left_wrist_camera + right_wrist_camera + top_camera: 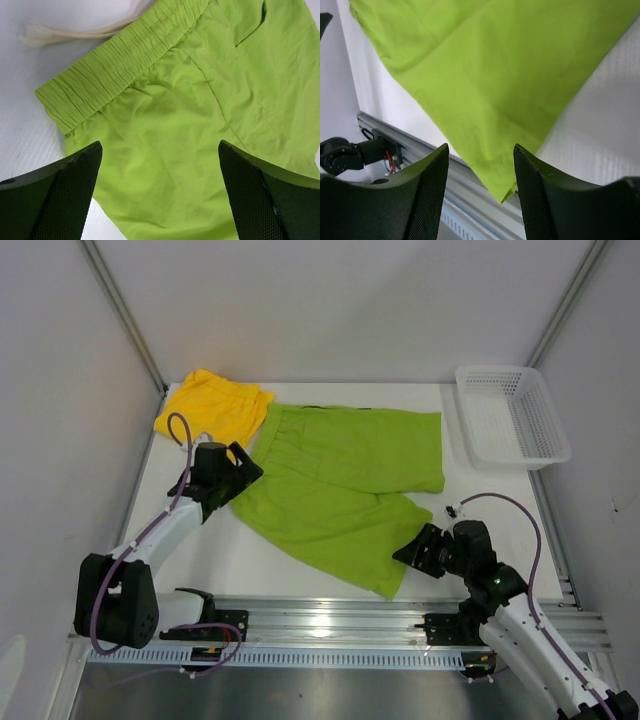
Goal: Fold and stack the shorts
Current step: Fold the shorts
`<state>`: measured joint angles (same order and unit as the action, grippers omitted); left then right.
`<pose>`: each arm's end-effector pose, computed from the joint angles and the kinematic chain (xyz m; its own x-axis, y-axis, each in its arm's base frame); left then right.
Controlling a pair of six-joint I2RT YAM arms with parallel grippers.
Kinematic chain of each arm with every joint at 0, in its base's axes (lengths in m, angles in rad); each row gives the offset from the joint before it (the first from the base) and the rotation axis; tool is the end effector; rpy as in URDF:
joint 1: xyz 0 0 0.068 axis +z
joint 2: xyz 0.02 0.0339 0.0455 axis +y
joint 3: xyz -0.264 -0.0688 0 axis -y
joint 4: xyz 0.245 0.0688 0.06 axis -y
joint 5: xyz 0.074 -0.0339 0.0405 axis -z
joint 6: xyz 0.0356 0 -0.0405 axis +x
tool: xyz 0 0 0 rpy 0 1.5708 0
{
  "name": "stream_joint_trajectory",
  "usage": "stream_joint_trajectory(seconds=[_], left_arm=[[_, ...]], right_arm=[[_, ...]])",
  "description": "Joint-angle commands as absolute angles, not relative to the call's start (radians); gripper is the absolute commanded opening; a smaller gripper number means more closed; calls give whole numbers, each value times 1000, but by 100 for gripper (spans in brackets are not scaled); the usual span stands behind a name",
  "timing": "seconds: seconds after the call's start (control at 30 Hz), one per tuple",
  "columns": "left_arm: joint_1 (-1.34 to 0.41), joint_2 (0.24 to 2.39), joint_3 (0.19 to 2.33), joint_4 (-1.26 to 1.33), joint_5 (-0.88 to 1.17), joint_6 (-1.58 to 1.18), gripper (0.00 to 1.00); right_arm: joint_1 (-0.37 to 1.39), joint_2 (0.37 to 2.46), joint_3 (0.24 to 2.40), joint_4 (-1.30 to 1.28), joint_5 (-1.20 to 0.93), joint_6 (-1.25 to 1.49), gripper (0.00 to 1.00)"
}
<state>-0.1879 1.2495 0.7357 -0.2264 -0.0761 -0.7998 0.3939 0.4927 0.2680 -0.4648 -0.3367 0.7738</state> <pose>0.2563 -0.0460 0.2220 -0.5557 -0.6223 -0.5513 -0.3838 0.7803 -0.4938 0.1087 0.0579 0.1738 -0.8378 0.3661 -0.4050 -0.0169 0.7241 0.6895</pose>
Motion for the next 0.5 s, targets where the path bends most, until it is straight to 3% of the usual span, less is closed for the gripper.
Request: stream_joint_trajectory(seconds=[0.0, 0.47], left_arm=[[-173, 1195, 746, -238, -74, -769, 99], [-169, 1134, 687, -244, -89, -772, 99]], right_arm=[[451, 460, 247, -545, -316, 859, 57], [716, 520, 224, -546, -176, 1027, 59]])
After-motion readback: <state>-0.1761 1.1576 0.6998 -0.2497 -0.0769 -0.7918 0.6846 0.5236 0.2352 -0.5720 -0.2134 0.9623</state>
